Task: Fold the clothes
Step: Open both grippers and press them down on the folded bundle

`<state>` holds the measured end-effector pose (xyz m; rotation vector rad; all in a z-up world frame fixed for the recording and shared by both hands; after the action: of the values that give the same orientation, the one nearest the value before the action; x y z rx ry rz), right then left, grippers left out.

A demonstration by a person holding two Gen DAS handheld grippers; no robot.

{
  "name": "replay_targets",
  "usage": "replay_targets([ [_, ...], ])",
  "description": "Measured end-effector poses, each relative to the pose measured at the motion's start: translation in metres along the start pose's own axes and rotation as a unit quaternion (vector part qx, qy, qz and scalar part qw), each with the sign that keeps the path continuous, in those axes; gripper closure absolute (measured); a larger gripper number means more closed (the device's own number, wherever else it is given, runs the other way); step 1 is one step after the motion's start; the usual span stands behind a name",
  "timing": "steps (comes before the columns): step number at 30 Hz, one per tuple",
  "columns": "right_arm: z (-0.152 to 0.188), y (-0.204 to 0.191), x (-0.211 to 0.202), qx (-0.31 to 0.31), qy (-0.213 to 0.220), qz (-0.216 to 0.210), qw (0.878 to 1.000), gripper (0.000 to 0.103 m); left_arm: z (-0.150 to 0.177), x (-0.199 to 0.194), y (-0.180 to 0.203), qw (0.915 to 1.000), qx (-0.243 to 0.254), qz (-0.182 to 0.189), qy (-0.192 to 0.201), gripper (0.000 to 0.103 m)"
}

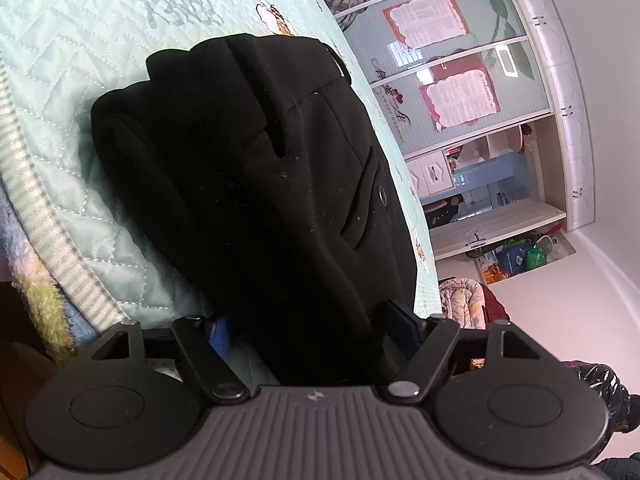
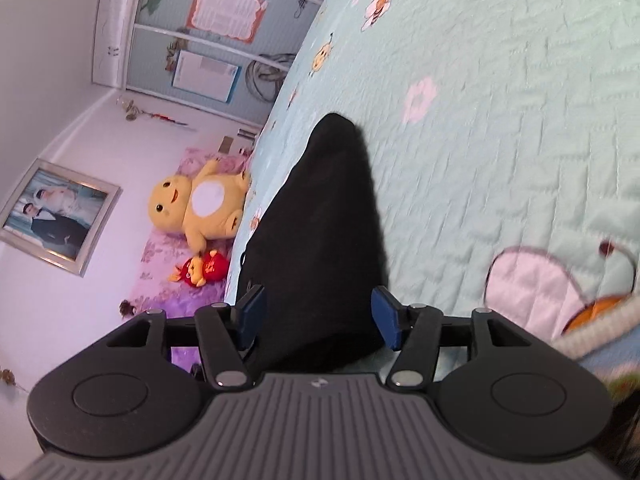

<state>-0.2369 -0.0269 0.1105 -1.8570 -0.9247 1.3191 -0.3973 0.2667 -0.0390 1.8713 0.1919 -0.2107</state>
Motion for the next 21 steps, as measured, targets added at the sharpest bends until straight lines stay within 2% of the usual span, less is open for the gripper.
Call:
replay_targets([
  [6, 0.003, 0.000, 0.054, -0.019, -0.075, 0.009, 0.997, 0.043, 0.000, -0.001, -0.002, 1.0000, -0.008, 0.003, -0.004, 0.032],
  [13, -0.002, -0.014, 0.089, -0.038, -0.133, -0.012, 0.990, 0.030, -0.002, -0.004, -0.005, 0.9999, -0.013, 0.004, -0.006, 0.032],
  [18, 0.002, -0.020, 0.095, -0.056, -0.133, -0.014, 0.989, 0.030, -0.002, -0.004, -0.005, 0.9998, -0.020, -0.002, -0.006, 0.031],
  [20, 0.004, -0.019, 0.094, -0.057, -0.128, -0.015, 0.990, 0.034, -0.004, -0.003, -0.004, 0.9997, -0.022, -0.008, -0.010, 0.030],
  [21, 0.005, -0.018, 0.093, -0.057, -0.125, -0.010, 0.990, 0.041, -0.005, -0.003, -0.002, 0.9997, -0.018, -0.013, -0.013, 0.030],
])
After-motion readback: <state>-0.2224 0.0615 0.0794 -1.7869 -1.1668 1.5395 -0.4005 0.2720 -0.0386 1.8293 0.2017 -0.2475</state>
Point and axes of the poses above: each gripper's, at about its wrist camera, not at the fingertips, and x roughly the way its jaws point, y to its right, z to its underside, the point moved 5 cm from there along x, roughly the way its jaws point, and after that the axes turned 10 degrees about z, right-handed, at the moved point
